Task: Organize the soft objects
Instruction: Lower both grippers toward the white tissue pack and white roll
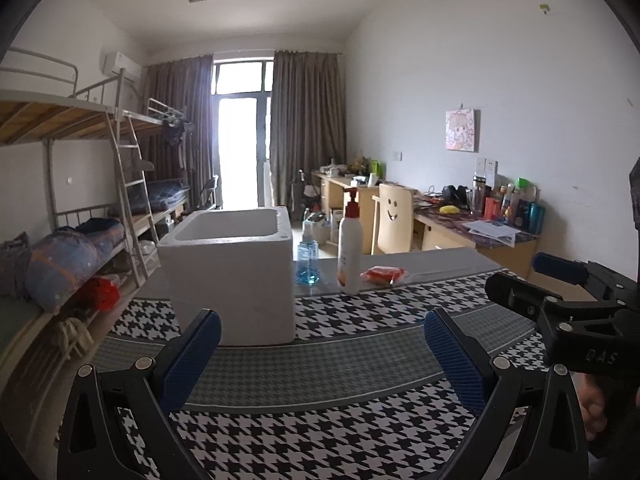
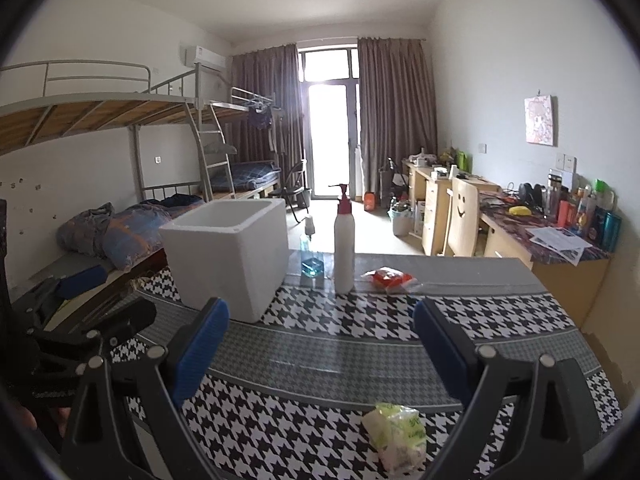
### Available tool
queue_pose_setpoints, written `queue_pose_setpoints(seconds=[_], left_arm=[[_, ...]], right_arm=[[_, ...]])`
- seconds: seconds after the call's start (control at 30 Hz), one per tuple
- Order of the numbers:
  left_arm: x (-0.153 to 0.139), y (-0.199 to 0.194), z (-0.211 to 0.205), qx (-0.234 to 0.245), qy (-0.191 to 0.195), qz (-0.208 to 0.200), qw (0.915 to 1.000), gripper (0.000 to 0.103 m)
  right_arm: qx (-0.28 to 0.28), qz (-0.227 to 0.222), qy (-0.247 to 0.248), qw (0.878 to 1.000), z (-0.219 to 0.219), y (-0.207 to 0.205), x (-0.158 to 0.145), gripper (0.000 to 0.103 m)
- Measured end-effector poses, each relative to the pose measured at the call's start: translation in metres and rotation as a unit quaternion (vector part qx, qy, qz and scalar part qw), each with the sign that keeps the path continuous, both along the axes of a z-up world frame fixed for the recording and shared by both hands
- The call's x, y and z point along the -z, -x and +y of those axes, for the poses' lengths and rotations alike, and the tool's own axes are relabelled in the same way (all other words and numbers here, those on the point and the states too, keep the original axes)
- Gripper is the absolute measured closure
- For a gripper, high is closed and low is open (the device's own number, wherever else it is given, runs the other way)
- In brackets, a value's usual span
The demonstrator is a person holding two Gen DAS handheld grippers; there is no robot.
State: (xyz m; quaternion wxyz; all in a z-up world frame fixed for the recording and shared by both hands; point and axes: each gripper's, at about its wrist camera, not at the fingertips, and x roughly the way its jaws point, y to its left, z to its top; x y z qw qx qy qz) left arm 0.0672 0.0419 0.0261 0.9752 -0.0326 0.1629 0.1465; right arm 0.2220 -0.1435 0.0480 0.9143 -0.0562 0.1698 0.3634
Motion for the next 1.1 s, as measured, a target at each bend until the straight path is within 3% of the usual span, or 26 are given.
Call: queue_pose_setpoints(seconds=[1.1], left_arm=[[0.032, -0.019, -0.037, 0.082, 0.022, 0.044, 0.9954, 0.001]], right_arm=[[0.078, 0.033, 0.008, 0.996, -0.042, -0.009, 0.025, 0.007]])
